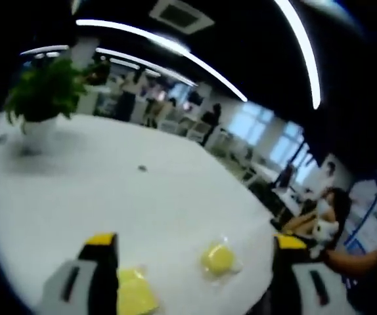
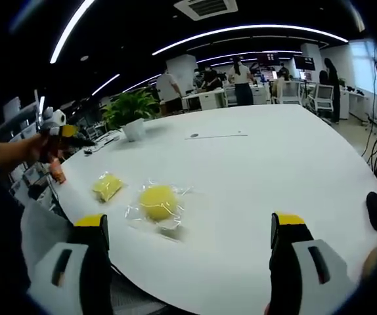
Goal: Compare the silicone blocks by pressing each to a similar depth, holding the contact briefly, and releasing to observe deformation and rebound differences across the visible hardness samples.
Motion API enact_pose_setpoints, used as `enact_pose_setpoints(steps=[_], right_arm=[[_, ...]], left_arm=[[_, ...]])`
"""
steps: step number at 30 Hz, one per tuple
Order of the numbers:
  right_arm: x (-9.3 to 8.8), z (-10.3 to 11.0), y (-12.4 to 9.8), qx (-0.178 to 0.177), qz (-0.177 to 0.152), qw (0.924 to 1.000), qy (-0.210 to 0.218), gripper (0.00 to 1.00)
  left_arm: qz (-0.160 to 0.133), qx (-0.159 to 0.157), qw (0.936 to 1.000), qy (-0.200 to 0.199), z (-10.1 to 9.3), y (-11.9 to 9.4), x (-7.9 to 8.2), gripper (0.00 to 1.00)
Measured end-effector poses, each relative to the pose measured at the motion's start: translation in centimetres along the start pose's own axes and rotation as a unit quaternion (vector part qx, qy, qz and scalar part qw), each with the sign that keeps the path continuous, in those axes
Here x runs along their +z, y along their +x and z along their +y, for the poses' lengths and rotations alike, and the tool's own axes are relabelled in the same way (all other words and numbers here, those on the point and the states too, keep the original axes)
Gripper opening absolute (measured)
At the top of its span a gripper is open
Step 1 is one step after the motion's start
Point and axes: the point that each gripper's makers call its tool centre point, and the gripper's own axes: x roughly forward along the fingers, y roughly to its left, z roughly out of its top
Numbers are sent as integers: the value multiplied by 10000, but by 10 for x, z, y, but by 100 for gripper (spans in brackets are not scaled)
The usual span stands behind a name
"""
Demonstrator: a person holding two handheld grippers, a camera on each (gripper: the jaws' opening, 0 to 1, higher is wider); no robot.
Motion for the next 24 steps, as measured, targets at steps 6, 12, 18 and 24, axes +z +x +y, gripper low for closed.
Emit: enact_pose_setpoints(steps=[6, 12, 18, 24], right_arm=[[-3, -1, 1, 4, 24, 10000, 32, 96], [-5, -3, 0, -5, 50, 10000, 65, 96], [-7, -2, 0, -18, 49, 9999, 102, 96], [-12, -1, 1, 2, 112, 9999, 116, 96]], left_arm=[[242, -122, 9972, -695, -6, 18, -6, 100], [315, -241, 9943, -986, -9, 35, -8, 100], [434, -395, 9903, -1260, -13, 52, -14, 100], [712, -526, 9840, -1546, -15, 78, -36, 96]])
